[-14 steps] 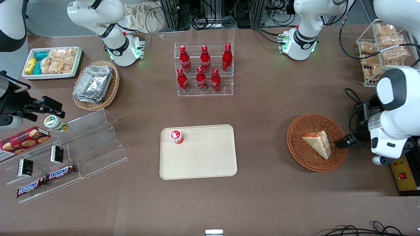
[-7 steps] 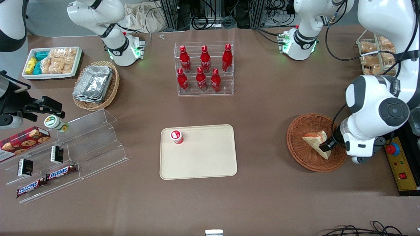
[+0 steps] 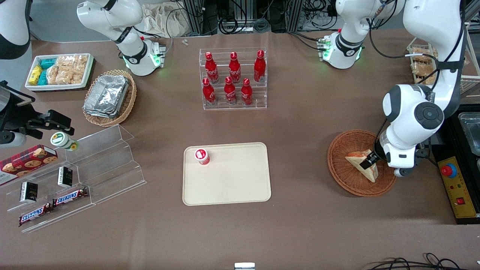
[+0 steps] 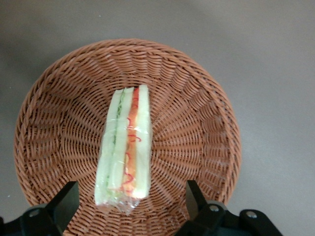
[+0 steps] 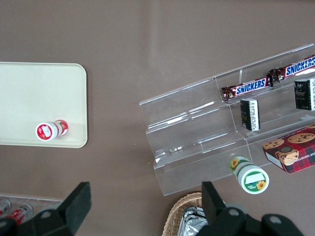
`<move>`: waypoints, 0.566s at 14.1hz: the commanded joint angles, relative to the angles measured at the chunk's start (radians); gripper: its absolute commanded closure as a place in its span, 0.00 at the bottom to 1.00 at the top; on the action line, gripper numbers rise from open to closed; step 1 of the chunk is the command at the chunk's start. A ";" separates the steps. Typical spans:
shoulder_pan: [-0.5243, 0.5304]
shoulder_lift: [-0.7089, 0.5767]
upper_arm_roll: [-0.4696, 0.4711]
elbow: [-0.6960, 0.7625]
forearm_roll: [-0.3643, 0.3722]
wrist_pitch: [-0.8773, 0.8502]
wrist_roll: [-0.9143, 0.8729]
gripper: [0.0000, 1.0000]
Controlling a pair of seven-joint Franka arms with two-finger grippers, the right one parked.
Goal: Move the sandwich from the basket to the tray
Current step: 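Lower the open left gripper around the sandwich and close it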
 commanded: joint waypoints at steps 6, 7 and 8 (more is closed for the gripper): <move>0.017 -0.049 -0.001 -0.145 0.014 0.153 -0.026 0.03; 0.018 -0.046 -0.001 -0.159 0.014 0.185 -0.024 0.03; 0.021 -0.037 -0.001 -0.167 0.012 0.208 -0.026 0.03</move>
